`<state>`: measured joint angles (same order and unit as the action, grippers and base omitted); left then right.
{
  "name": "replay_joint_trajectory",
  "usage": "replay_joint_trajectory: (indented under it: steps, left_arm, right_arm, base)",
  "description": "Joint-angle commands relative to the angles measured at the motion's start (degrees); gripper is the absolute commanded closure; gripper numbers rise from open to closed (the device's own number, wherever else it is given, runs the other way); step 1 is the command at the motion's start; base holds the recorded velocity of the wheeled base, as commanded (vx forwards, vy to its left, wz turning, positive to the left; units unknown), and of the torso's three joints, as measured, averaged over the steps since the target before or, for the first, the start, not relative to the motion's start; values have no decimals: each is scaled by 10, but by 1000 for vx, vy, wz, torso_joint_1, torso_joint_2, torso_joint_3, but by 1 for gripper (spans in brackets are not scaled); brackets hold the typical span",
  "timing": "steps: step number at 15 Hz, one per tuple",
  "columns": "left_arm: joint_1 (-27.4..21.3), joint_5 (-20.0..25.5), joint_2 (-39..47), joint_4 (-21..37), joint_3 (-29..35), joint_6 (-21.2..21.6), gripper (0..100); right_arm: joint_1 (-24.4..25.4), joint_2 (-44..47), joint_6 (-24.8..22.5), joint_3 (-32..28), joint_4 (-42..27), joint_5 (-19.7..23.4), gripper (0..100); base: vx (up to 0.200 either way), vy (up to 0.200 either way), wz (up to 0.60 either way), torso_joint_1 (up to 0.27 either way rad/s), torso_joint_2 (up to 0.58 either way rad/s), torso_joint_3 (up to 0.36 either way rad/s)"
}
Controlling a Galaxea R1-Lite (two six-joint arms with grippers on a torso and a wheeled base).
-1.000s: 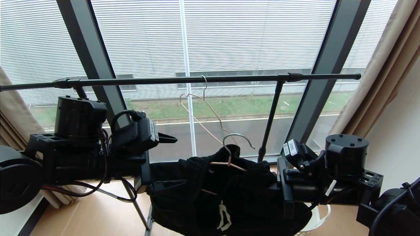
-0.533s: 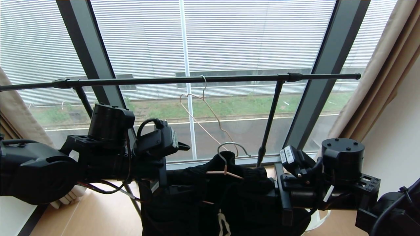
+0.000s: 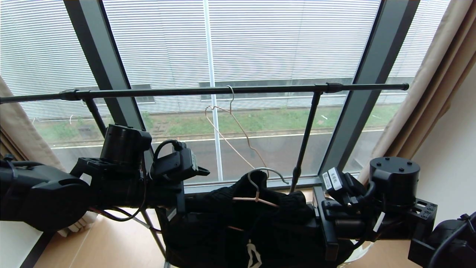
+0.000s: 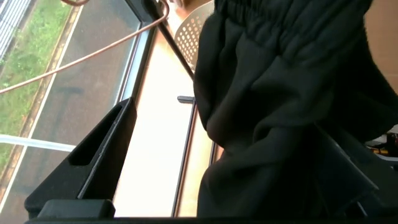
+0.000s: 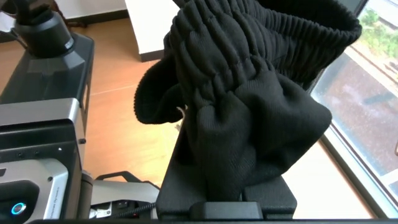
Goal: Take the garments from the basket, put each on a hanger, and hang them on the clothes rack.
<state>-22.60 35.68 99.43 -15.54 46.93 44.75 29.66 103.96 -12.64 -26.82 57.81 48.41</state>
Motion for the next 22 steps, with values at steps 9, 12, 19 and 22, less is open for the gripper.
replay_joint_trajectory:
  steps: [9,12,19,22]
  left_arm:
    - [10,1,-1,0,-17,1,0]
    - [19,11,-1,0,-22,1,0]
    - [16,16,-2,0,-27,0,100]
    - [16,32,-7,0,-29,0,100]
  right_arm:
    - [0,-10,0,0,0,1,100]
    - [0,-10,0,0,0,1,100]
    - [0,-7,1,-1,0,1,100]
    - [0,-6,1,-1,0,1,100]
  base:
    - [0,0,0,0,0,0]
    - [0,0,0,0,0,0]
    - [0,0,0,0,0,0]
    - [0,0,0,0,0,0]
